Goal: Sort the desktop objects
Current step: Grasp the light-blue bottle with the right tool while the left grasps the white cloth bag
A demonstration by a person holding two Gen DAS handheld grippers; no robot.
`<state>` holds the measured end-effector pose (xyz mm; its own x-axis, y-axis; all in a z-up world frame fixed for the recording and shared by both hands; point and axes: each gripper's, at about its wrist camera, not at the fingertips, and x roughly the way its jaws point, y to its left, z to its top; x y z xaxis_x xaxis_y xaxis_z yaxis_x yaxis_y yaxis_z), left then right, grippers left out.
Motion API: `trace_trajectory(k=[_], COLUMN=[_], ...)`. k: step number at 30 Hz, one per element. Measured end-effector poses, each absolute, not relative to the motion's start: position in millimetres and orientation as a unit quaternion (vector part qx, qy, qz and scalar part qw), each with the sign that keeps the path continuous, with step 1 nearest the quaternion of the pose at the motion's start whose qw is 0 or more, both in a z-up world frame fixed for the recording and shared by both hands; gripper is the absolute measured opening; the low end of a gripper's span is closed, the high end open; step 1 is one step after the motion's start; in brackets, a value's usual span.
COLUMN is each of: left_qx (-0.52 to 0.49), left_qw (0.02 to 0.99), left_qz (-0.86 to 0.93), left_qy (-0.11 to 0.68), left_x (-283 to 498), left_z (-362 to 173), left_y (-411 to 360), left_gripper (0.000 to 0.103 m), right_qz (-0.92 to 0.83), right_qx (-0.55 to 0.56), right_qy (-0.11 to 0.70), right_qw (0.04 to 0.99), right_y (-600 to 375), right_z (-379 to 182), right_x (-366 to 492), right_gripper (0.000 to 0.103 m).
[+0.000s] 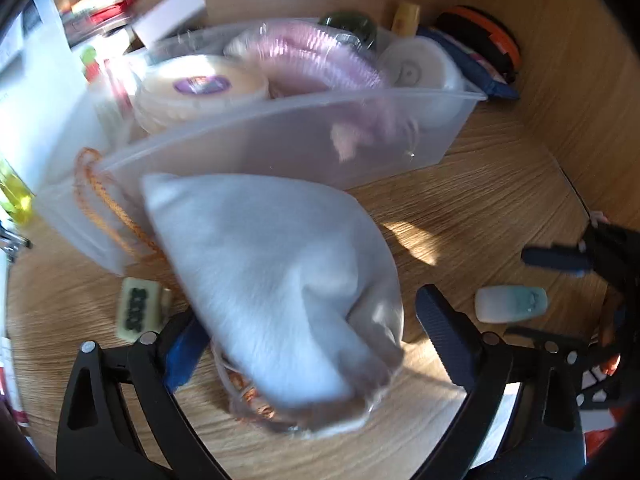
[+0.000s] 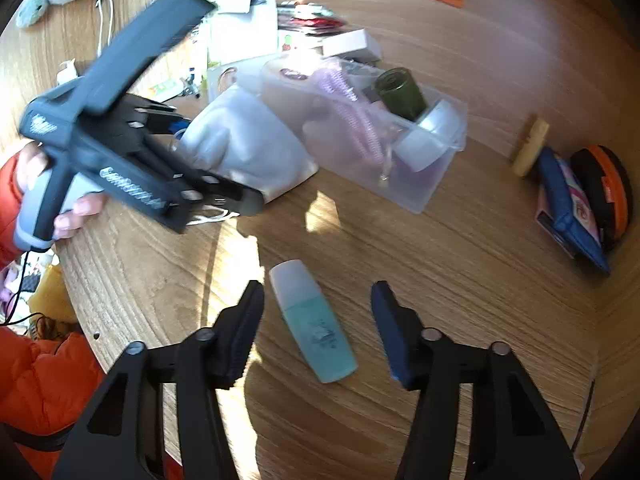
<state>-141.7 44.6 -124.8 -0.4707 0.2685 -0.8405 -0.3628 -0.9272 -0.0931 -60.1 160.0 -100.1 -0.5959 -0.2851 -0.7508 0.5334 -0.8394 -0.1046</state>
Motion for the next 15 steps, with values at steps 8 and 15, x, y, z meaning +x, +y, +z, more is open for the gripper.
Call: trace_trajectory(k=[8, 15], left_qx=[-0.451, -0.448], left_qw=[0.167, 0.170], left_qz=[0.871, 0.875], left_qy=[0.096, 0.061], left_x=[-140, -135], left_z=[-127, -122], left_y=[63, 52], left_gripper=[0.072, 0.048], right_qz=[-0.867, -0.867], right_qx=[0.403, 0.403], right_qy=[0.162, 0.150], right_qw=[0.245, 0.251], right_y=[154, 155], right_z=[-108, -108], right_x=[-67, -66], right_gripper=[0.023, 0.023])
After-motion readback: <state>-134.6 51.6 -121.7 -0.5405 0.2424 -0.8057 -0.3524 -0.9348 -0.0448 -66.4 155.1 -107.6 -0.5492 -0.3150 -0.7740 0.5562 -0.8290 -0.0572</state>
